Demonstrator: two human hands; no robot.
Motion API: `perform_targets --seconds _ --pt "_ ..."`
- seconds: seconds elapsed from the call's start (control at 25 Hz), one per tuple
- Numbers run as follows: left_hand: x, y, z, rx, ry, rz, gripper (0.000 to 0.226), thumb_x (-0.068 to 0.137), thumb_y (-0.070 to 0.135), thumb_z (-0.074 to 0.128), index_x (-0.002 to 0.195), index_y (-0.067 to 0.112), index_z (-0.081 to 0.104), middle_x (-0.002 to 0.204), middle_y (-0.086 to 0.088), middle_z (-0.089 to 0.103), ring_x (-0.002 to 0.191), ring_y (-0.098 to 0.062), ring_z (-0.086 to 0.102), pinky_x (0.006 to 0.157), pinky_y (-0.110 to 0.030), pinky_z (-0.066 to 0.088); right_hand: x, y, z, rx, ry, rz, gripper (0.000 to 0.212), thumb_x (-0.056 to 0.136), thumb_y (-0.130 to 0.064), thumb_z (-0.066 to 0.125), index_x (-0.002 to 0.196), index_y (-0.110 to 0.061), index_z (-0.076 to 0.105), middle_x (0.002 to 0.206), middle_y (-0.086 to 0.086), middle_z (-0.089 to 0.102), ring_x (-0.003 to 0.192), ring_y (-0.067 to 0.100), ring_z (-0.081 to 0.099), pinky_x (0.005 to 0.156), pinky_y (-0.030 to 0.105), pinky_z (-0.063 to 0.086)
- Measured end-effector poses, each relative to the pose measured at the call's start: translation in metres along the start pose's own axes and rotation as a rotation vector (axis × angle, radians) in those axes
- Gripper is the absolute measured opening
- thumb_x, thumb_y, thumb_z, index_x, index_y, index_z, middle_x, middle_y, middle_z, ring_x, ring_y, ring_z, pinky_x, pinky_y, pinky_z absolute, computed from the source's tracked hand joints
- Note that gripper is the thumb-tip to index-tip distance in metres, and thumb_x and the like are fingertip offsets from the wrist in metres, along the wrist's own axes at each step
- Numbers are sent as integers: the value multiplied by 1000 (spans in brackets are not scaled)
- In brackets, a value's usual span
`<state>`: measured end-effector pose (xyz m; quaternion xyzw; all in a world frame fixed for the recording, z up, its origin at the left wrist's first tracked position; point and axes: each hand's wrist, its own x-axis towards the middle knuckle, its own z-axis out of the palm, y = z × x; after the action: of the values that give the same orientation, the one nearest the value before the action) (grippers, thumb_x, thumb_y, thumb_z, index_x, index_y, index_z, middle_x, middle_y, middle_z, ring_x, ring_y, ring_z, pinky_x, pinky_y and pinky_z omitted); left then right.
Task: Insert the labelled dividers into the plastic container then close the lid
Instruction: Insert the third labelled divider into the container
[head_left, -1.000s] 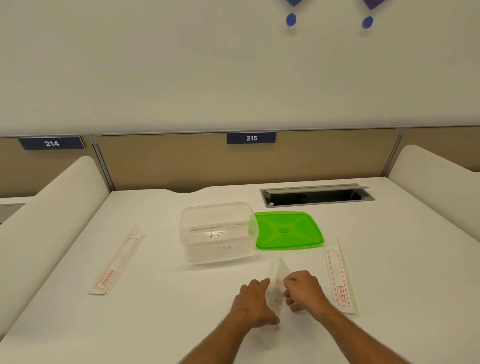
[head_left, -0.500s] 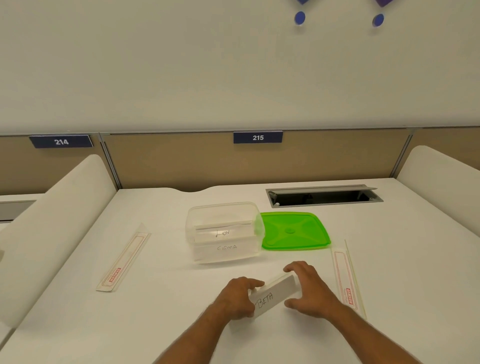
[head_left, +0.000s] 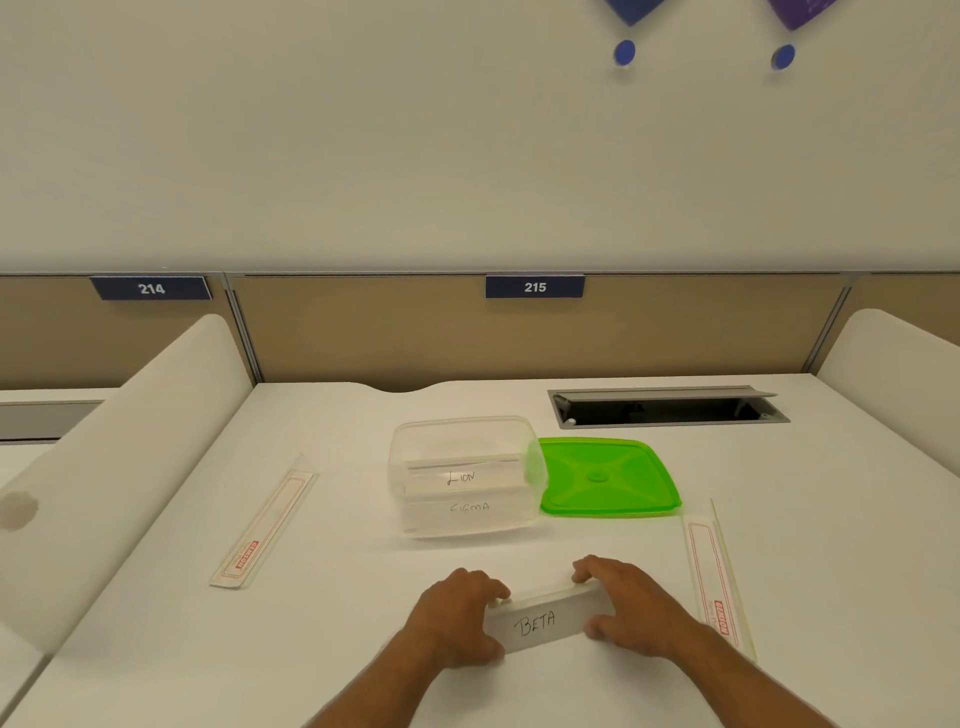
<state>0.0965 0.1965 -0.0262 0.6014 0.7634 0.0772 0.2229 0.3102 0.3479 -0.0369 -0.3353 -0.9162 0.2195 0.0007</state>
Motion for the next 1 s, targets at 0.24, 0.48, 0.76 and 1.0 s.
perform_targets --seconds 0.24,0.48,0.76,1.0 --pt "-5 -11 -14 143 105 90 66 83 39 68 144 32 43 141 12 52 127 -15 43 103 -32 39 9 -8 -4 -5 14 -6 48 72 -42 73 111 -38 46 120 -11 59 104 11 50 90 25 44" --pt "0 -20 -59 214 272 171 64 84 42 68 143 32 45 138 16 55 121 -16 46 96 -31 44 31 -22 -43 2 159 -149 58 74 -38 78 127 -32 55 125 -16 56 113 3 48 101 18 34" --pt "28 -32 -122 238 384 143 61 85 39 68 142 33 47 136 15 57 123 -15 45 94 -35 47 85 -49 -93 -112 212 -173 60 75 -37 77 131 -30 57 131 -7 62 122 16 54 104 27 40" --pt "66 -53 -148 223 358 61 57 87 36 69 141 33 48 139 12 52 127 -16 45 93 -37 48 138 -65 -112 -242 140 -131 60 80 -36 74 134 -28 51 130 5 59 123 23 51 101 36 42"
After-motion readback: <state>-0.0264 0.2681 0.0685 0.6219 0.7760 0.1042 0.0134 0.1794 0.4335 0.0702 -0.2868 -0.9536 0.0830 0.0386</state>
